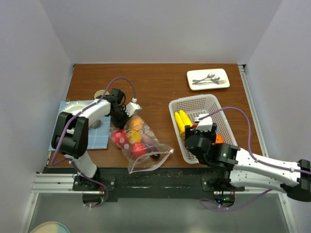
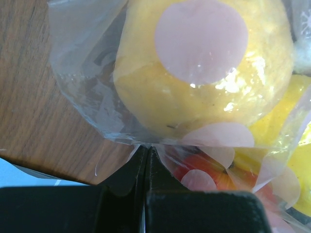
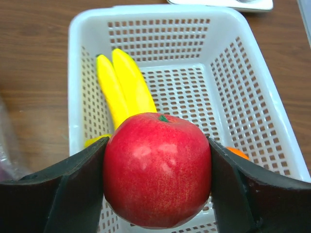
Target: Open the zip-top bag and remove the fake food
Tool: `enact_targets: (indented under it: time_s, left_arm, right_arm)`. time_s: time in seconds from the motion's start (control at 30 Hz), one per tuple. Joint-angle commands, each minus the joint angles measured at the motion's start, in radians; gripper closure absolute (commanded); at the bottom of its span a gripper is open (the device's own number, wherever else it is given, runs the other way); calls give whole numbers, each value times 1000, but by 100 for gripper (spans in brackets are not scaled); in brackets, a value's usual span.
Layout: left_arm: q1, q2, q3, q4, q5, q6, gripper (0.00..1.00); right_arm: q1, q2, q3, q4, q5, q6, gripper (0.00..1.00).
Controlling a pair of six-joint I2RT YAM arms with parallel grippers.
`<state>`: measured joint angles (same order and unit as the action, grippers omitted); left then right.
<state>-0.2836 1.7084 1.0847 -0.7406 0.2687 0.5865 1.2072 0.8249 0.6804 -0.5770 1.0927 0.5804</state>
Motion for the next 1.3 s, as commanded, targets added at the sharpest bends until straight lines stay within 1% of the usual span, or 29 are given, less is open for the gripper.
enact_targets:
  time_s: [0.0,0.07,0.1,0.13,0.17,0.2,0.23,0.27,0.3,0.33,0.37,0.4,0.43,0.47,0.53,0.57,0.63,0.67,0.73,0.83,0.9,0.93,0.97,1.0,1.03,1.07,1.13,1.17,1.27]
  left_arm:
    - [-2,-16,3,4,23,-2,100]
    - [-2,-21,7,1,27,-2,100]
    - [-2,-23,17,1,29,-4,100]
    - [-2,-20,23,0,30,-5,100]
    - [-2,-15,30,1,35,-5,100]
    - [-2,-4,46,1,36,-10,100]
    - [0,5,53,0,37,-13,100]
    - [-2,17,66,-3,46,-13,100]
    - [-2,20,69,-3,49,-14,100]
    - [-2,23,69,-2,49,-14,100]
    - [-2,26,69,6,47,-17,100]
    - [0,28,69,7,46,-17,100]
    - [0,31,69,9,44,-16,100]
    - [0,42,70,13,40,-17,100]
    - [0,49,72,18,38,-17,100]
    - [0,63,76,24,37,-19,100]
    - [0,72,80,33,32,-25,100]
    - [0,82,80,44,18,-30,100]
    - [0,89,80,52,6,-37,100]
    - [3,97,75,61,-19,-36,100]
    - [12,92,69,61,-28,-30,100]
    - [20,89,67,60,-31,-28,100]
    - [26,83,63,60,-37,-24,100]
    - [30,79,60,60,-42,-16,100]
    - [44,76,57,58,-40,-11,100]
    - [50,73,54,56,-39,-8,100]
    - [66,68,50,53,-36,-1,100]
    - [70,63,49,52,-34,2,100]
    - [77,57,49,47,-25,12,100]
  right_arm:
    - [-15,112,79,-26,41,79,1]
    - [-15,189,105,34,-55,-52,1]
    - [-15,216,126,105,-115,-103,1]
    - [-14,238,136,146,-155,-199,1]
    - [-12,256,148,169,-183,-221,1]
    - [-11,275,162,234,-302,-256,1]
    - [-9,276,166,262,-357,-325,1]
    - [-8,272,166,290,-428,-347,1]
    - [-8,257,162,334,-556,-365,4]
    - [-9,246,157,347,-633,-385,8]
    - [-9,238,153,356,-695,-389,17]
    - [-6,231,142,362,-806,-389,23]
    - [-8,220,137,358,-854,-378,27]
    - [-6,217,133,355,-896,-372,38]
    - [5,214,110,361,-1023,-341,49]
    - [12,218,96,376,-1062,-329,67]
    - [52,236,58,431,-1090,-295,82]
    - [64,273,50,449,-1123,-284,95]
    - [95,321,41,496,-1149,-266,100]
    - [101,416,41,545,-1171,-255,100]
    - [101,471,42,559,-1153,-257,100]
    - [101,483,41,560,-1140,-257,84]
    - [98,502,36,562,-1111,-251,73]
    - [97,507,27,574,-1101,-255,65]
    - [97,513,27,572,-1073,-258,53]
    - [95,513,25,572,-1039,-258,46]
    - [95,510,8,598,-924,-260,38]
    - [97,511,4,605,-883,-258,37]
    - [95,528,-16,661,-681,-252,35]
